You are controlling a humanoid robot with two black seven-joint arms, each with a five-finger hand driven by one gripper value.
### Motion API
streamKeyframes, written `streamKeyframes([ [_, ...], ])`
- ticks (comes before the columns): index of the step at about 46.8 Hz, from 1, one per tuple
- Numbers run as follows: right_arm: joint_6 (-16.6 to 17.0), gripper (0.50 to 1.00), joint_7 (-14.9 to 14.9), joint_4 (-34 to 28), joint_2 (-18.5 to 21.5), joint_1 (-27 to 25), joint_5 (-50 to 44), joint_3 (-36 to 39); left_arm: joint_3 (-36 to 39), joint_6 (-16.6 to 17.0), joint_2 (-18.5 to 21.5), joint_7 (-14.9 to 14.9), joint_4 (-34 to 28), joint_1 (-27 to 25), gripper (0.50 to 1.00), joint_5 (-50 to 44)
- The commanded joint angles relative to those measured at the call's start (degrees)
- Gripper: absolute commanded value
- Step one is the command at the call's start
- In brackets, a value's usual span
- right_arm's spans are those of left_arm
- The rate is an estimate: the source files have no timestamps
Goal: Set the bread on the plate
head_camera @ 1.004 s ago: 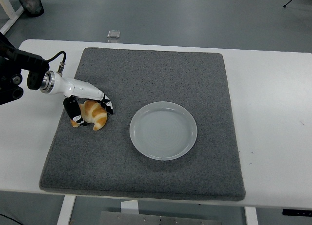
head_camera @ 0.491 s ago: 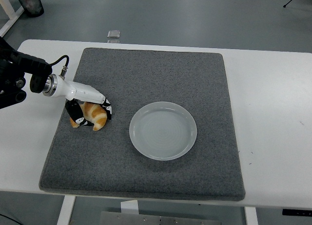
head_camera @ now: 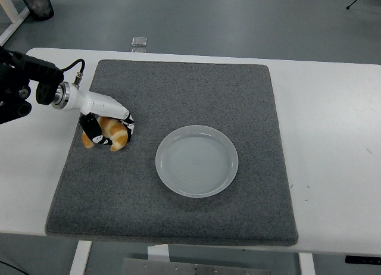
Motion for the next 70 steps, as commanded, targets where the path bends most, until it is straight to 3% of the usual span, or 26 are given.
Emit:
streamKeyframes([
  [1, 0.0, 0.952, 0.0, 0.0, 0.0, 0.0, 0.0, 0.0, -0.2, -0.4, 0.0, 0.0, 0.0, -2.8, 0.5, -0.6],
  [16, 0.0, 0.952, 0.0, 0.0, 0.0, 0.0, 0.0, 0.0, -4.0, -10.1, 1.0, -0.2, -0.2, -21.6, 0.5, -9.0],
  [25, 0.0, 0.952, 0.0, 0.0, 0.0, 0.0, 0.0, 0.0, -6.1, -11.6, 0.3, -0.8, -1.5, -25.6, 0.5, -10.6],
  [31, 0.0, 0.952, 0.0, 0.0, 0.0, 0.0, 0.0, 0.0, -9.7, -10.9, -3.4, -1.6, -4.4, -23.5, 0.5, -11.4],
  [44, 0.0, 0.952, 0.0, 0.0, 0.0, 0.0, 0.0, 0.0, -9.1, -9.5, -12.9, -1.7, -6.6, -17.2, 0.5, -8.0],
  [54, 0.0, 0.952, 0.1, 0.8, 0.0, 0.0, 0.0, 0.0, -8.9, -9.1, -15.4, -1.7, -6.0, -9.5, 0.5, 1.9],
  [70, 0.0, 0.952, 0.0, 1.2, 0.0, 0.0, 0.0, 0.0, -8.9, -3.4, -18.9, -1.3, -1.8, -1.1, 0.5, 7.3],
])
